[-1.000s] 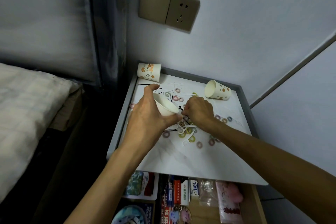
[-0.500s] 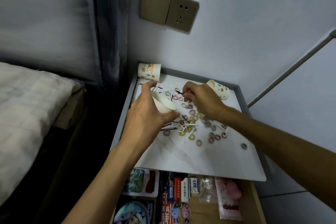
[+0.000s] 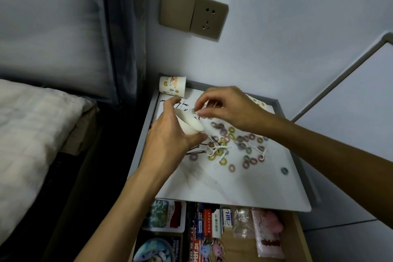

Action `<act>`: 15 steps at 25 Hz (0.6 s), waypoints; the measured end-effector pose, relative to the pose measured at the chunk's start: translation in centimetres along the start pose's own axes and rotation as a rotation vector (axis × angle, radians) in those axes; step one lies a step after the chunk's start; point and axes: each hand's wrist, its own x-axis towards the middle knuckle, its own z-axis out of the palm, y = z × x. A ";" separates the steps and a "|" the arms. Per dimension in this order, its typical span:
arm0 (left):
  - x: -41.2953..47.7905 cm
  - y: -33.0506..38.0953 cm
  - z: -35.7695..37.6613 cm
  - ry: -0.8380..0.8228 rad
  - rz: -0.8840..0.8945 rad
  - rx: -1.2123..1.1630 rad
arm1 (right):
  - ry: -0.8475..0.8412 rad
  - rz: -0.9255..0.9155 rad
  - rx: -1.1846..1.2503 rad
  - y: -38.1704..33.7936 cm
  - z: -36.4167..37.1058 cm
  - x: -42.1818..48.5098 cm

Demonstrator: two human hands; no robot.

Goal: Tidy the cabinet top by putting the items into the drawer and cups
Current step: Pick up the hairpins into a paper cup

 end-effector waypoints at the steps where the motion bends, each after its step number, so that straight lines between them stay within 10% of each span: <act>1: 0.1 0.0 -0.1 0.013 -0.002 -0.001 | 0.097 0.075 0.030 1.1 0.1 -0.4; 6: 0.3 -0.2 -0.7 0.054 -0.003 -0.045 | -0.041 0.537 -0.369 7.3 4.8 -3.1; 15: 0.4 -0.5 -0.9 0.062 -0.019 -0.035 | -0.033 0.682 -0.297 9.1 6.1 -2.4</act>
